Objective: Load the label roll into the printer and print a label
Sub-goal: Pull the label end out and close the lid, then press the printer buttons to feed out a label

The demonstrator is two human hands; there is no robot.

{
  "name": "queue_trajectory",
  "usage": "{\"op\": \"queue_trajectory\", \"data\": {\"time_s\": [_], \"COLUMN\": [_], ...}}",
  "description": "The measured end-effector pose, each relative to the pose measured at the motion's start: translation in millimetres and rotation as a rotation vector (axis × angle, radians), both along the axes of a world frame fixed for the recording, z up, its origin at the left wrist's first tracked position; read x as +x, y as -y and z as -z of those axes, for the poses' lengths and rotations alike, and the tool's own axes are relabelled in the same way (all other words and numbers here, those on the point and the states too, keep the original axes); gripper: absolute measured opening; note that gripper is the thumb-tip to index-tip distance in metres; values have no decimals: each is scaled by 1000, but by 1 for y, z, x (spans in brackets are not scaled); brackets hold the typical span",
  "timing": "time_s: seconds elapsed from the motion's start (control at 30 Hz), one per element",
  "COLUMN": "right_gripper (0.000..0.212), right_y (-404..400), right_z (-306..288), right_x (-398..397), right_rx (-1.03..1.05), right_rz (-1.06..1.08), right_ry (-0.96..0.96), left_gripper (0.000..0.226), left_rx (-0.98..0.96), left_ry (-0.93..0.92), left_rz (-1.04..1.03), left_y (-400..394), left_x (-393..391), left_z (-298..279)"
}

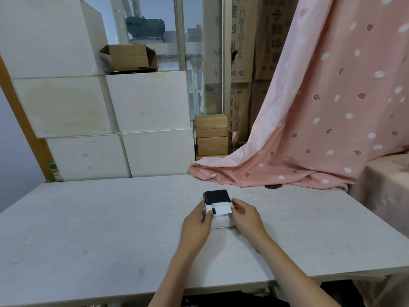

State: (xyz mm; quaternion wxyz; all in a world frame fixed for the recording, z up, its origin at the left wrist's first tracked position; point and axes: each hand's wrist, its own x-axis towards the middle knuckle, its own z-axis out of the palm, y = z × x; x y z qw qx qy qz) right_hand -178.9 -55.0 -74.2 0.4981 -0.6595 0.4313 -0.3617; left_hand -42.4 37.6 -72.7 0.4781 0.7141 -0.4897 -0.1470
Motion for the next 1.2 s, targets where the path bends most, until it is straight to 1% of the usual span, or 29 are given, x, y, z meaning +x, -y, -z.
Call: {"op": "queue_trajectory", "data": {"time_s": [0.2, 0.3, 0.4, 0.53, 0.57, 0.67, 0.7, 0.8, 0.87, 0.93, 1.0, 1.03, 1.13, 1.2], "right_gripper": [32, 28, 34, 40, 38, 16, 15, 18, 29, 34, 33, 33, 38, 33], "right_y": [-3, -6, -8, -10, -9, -7, -5, 0, 3, 5, 2, -1, -14, -18], "right_z": [-3, -5, -6, -10, -10, -13, -14, -12, -12, -12, -13, -11, -2, -3], "right_x": [1, 1, 0, 0, -1, -1, 0, 2, 3, 3, 3, 3, 4, 3], "right_rx": [11, 15, -5, 37, 51, 104, 122, 176, 193, 192, 179, 140, -65, -103], "right_rz": [-77, -70, -85, -80, -69, -37, -33, -22, -21, -21, -18, -7, 6, -1], "right_ry": [-12, 11, -4, 42, 53, 83, 95, 98, 87, 76, 61, 23, -168, -161], "left_gripper": [43, 44, 44, 46, 46, 46, 45, 47, 47, 47, 48, 48, 50, 50], "left_rx": [50, 68, 64, 57, 57, 65, 70, 79, 85, 86, 85, 83, 75, 85], "left_ry": [44, 44, 28, 20, 18, 15, 17, 19, 15, 14, 20, 18, 22, 40], "left_rz": [21, 25, 29, 21, 20, 19, 19, 24, 21, 17, 17, 19, 25, 28], "left_y": [0, 0, 0, 1, 1, 1, 2, 5, 6, 7, 8, 8, 5, 5], "left_x": [0, -1, -1, -2, -2, -1, 0, 0, 0, 2, 3, 3, 0, -2], "left_z": [-1, 0, -1, 0, 0, 0, 0, 2, 4, 6, 7, 7, 6, 4]}}
